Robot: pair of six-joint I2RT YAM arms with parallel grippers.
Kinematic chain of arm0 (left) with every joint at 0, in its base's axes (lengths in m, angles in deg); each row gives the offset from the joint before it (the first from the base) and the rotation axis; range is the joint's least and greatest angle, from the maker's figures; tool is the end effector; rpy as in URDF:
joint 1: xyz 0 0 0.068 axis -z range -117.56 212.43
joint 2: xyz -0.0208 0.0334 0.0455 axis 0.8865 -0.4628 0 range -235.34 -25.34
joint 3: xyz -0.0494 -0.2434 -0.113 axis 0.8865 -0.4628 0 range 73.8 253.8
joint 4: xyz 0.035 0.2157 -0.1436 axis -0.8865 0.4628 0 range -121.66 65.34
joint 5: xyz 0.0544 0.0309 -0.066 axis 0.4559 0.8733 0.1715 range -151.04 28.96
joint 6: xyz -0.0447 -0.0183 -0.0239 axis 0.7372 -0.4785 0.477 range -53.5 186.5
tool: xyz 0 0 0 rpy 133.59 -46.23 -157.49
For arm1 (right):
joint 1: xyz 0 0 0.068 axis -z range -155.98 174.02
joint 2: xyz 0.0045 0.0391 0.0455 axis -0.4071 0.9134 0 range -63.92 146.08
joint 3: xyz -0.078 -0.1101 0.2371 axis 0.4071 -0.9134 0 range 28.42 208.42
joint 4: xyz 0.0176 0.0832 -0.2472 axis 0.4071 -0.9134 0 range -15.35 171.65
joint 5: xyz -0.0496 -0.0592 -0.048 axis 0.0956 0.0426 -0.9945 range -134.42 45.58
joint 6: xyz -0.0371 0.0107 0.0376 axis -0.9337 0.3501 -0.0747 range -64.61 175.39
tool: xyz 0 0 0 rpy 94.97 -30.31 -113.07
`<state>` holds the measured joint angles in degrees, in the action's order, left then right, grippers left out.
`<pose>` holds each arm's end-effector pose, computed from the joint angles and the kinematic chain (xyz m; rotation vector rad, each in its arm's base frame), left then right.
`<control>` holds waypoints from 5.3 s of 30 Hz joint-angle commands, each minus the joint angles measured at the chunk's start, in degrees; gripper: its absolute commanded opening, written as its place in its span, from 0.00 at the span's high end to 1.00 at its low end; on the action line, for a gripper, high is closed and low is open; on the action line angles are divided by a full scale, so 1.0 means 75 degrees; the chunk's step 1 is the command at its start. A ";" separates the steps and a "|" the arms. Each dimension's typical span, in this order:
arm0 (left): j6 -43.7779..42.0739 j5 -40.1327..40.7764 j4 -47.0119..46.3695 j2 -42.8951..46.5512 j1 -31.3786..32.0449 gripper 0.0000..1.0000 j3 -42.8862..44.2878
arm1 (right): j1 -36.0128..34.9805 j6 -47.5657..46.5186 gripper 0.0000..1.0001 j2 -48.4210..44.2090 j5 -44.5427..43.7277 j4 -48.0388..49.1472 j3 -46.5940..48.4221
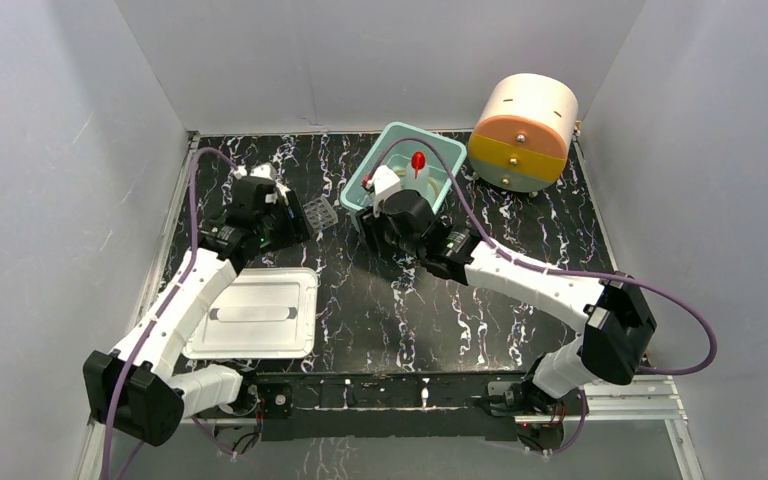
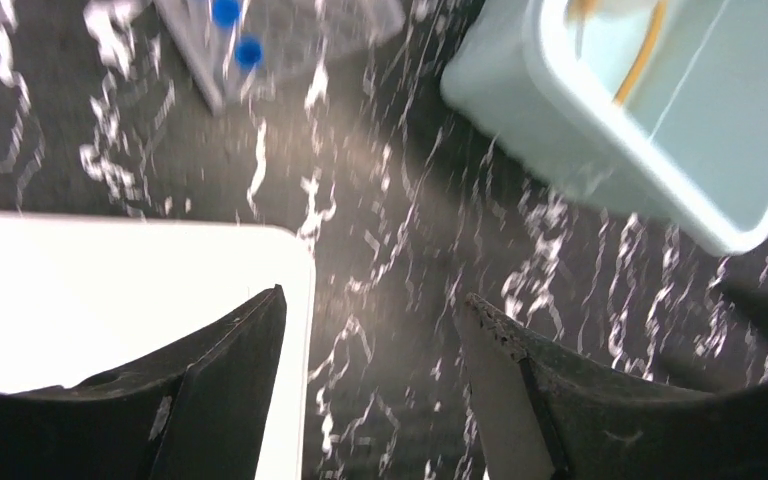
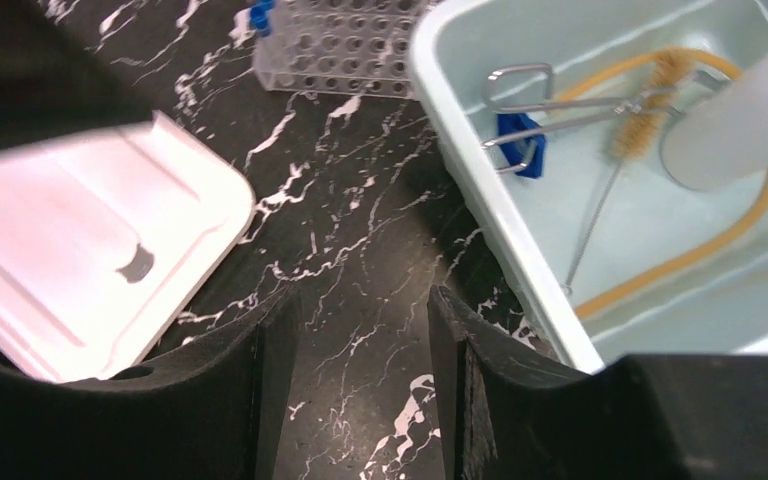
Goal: Organize the chemistry lab equipment
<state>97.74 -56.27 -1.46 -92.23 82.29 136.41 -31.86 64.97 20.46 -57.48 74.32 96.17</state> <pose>0.2412 -0.0840 0.3359 -0.2663 2.1847 -0.4168 0.2004 0.2814 0.3194 -0.6521 1.9056 0.5124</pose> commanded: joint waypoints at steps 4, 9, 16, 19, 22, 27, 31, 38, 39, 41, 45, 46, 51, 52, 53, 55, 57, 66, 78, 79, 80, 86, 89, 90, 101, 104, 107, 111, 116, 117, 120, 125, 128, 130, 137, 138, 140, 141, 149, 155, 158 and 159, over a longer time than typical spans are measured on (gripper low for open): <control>0.0343 -0.1244 0.0832 0.0059 0.0414 0.47 -0.1298 | 0.0636 0.1628 0.42 -0.0337 -0.0941 -0.0298 0.0365; 0.0177 -0.1015 0.1180 -0.0376 0.1001 0.53 -0.1595 | 0.0911 0.2034 0.42 -0.0386 -0.0915 -0.0481 0.0451; 0.0143 -0.1144 0.0712 -0.1076 0.1289 0.72 -0.2172 | 0.0935 0.2493 0.42 -0.0406 -0.0821 -0.0448 0.0197; 0.0141 -0.1018 0.0522 -0.1334 0.1365 0.73 -0.2217 | 0.0941 0.2601 0.42 -0.0372 -0.0822 -0.0490 0.0158; 0.0056 -0.0907 0.0373 -0.1617 0.1400 0.72 -0.2219 | 0.0937 0.2724 0.42 -0.0299 -0.0806 -0.0581 0.0166; -0.0031 -0.0906 0.0307 -0.2268 0.1475 0.71 -0.2124 | 0.0936 0.2828 0.43 -0.0254 -0.0738 -0.0679 0.0143; 0.0258 -0.0469 0.0496 -0.2639 0.1586 0.74 -0.2023 | 0.0946 0.2822 0.43 -0.0266 -0.0806 -0.0721 0.0115; 0.0553 -0.0102 0.0878 -0.2946 0.1653 0.93 -0.1706 | 0.0952 0.2807 0.43 -0.0480 -0.0891 -0.0659 -0.0073; 0.0554 -0.0069 0.0938 -0.2926 0.1653 0.98 -0.1644 | 0.0953 0.2791 0.43 -0.0500 -0.0901 -0.0627 -0.0098; 0.0551 0.0140 0.1161 -0.2833 0.1654 1.00 -0.1423 | 0.0954 0.2766 0.43 -0.0545 -0.0924 -0.0598 -0.0125; 0.0480 0.0995 0.1950 -0.2522 0.1642 1.00 -0.0668 | 0.0947 0.2702 0.43 -0.0598 -0.0912 -0.0526 -0.0126; 0.0450 0.1181 0.2142 -0.2422 0.1631 1.00 -0.0443 | 0.0946 0.2680 0.43 -0.0604 -0.0899 -0.0504 -0.0126; 0.0452 0.1507 0.2811 -0.1891 0.1506 1.00 0.0470 | 0.0947 0.2513 0.43 -0.0622 -0.0630 -0.0402 -0.0103; 0.0492 0.1467 0.2958 -0.1795 0.1485 1.00 0.0600 | 0.0950 0.2449 0.43 -0.0642 -0.0511 -0.0364 -0.0103; 0.0563 0.1418 0.3089 -0.1697 0.1453 1.00 0.0755 | 0.0950 0.2321 0.42 -0.0670 -0.0251 -0.0219 -0.0134; 0.0718 0.1274 0.3292 -0.1464 0.1404 1.00 0.0996 | 0.0947 0.1917 0.42 -0.0754 0.0576 0.0183 -0.0256; 0.0939 0.1106 0.3423 -0.1205 0.1341 1.00 0.1159 | 0.0940 0.1604 0.35 -0.0784 0.1522 0.0518 -0.0349; 0.2324 0.0676 0.3425 -0.0530 0.1057 1.00 0.1167 | 0.0321 0.1531 0.19 0.0200 0.3668 0.1087 0.0058; 0.3392 0.0397 0.3081 -0.0531 0.0400 1.00 0.1357 | 0.0138 0.2104 0.19 0.1270 0.5267 0.2203 0.0221; 0.3412 0.0376 0.3066 -0.0546 0.0374 1.00 0.1373 | 0.0138 0.2158 0.19 0.1357 0.5412 0.2298 0.0260; 0.3426 0.0386 0.3064 -0.0558 0.0355 1.00 0.1388 | 0.0138 0.2242 0.19 0.1429 0.5536 0.2454 0.0262; 0.3378 0.0350 0.3162 -0.0522 0.0141 1.00 0.1465 | 0.0129 0.2548 0.19 0.1972 0.6080 0.2709 0.0584; 0.3342 0.0324 0.3241 -0.0499 0.0038 1.00 0.1499 | 0.0088 0.2677 0.20 0.2395 0.6101 0.2519 0.0960; 0.3335 0.0298 0.3234 -0.0477 0.0017 1.00 0.1471 | 0.0077 0.2748 0.21 0.2489 0.6101 0.2498 0.1058; 0.3352 0.0332 0.2841 -0.0355 -0.0091 1.00 0.1365 | 0.0052 0.3494 0.70 0.3276 0.5818 0.1705 0.2158; 0.3330 0.0502 0.2873 -0.0284 -0.0111 1.00 0.1481 | 0.0045 0.3463 0.81 0.3255 0.5796 0.1723 0.2195; 0.3269 0.0744 0.2935 -0.0192 -0.0122 0.87 0.1631 | 0.0060 0.3375 0.89 0.3152 0.5765 0.1799 0.2251; 0.3124 0.0941 0.3114 -0.0173 -0.0127 0.67 0.2109 | 0.0070 0.3288 0.95 0.3043 0.5590 0.1605 0.2572; 0.2800 0.1254 0.3475 -0.0336 -0.0135 0.53 0.3081 | 0.0126 0.2908 0.99 0.2779 0.5031 0.1271 0.2816; 0.2749 0.1328 0.3571 -0.0373 -0.0129 0.51 0.3304 | 0.0128 0.2737 0.99 0.2702 0.4882 0.1217 0.2859; 0.2623 0.1515 0.3867 -0.0491 -0.0135 0.42 0.3906 | 0.0141 0.2163 1.00 0.2455 0.4535 0.0993 0.3007; 0.2539 0.1342 0.4278 -0.0744 -0.0183 0.31 0.4789 | 0.0138 0.1207 0.99 0.1728 0.3933 0.0597 0.2663; 0.2707 0.0934 0.4375 -0.0844 -0.0209 0.25 0.5090 | 0.0138 0.0647 0.98 0.1178 0.3650 0.0562 0.2252; 0.2844 0.0573 0.4406 -0.0957 -0.0227 0.23 0.5162 | 0.0144 0.0273 0.97 0.0862 0.3555 0.0530 0.1955; 0.2866 -0.0612 0.4524 -0.1686 -0.0234 0.19 0.5598 | 0.0005 -0.1226 0.95 0.0532 0.3104 -0.0431 0.1895; 0.2861 -0.0853 0.4598 -0.1842 -0.0236 0.19 0.5681 | -0.0078 -0.1538 0.95 0.0536 0.2894 -0.0584 0.1925; 0.2833 -0.1287 0.4752 -0.1977 -0.0240 0.20 0.5680 | -0.0189 -0.1859 0.95 0.0554 0.2478 -0.0781 0.1988; 0.2826 -0.1462 0.4863 -0.2022 -0.0237 0.21 0.5628 | -0.0222 -0.1954 0.95 0.0552 0.2359 -0.0826 0.2013; 0.3090 -0.2328 0.5324 -0.1617 -0.0234 0.23 0.4438 | -0.0281 -0.2063 0.96 0.0500 0.1925 -0.0704 0.2016; 0.3425 -0.2749 0.5360 -0.1635 -0.0245 0.23 0.4258 | -0.0281 -0.2284 0.95 0.0251 0.1581 -0.0279 0.1719; 0.3563 -0.2786 0.5302 -0.1827 -0.0277 0.21 0.4337 | -0.0295 -0.2505 0.94 0.0114 0.2043 -0.0107 0.1658; 0.3607 -0.2801 0.5284 -0.1883 -0.0279 0.20 0.4456 | -0.0302 -0.2580 0.94 0.0098 0.2163 -0.0101 0.1639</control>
<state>122.90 -73.91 37.00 -106.42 80.85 168.83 -33.80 48.58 25.18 -43.86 67.08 108.32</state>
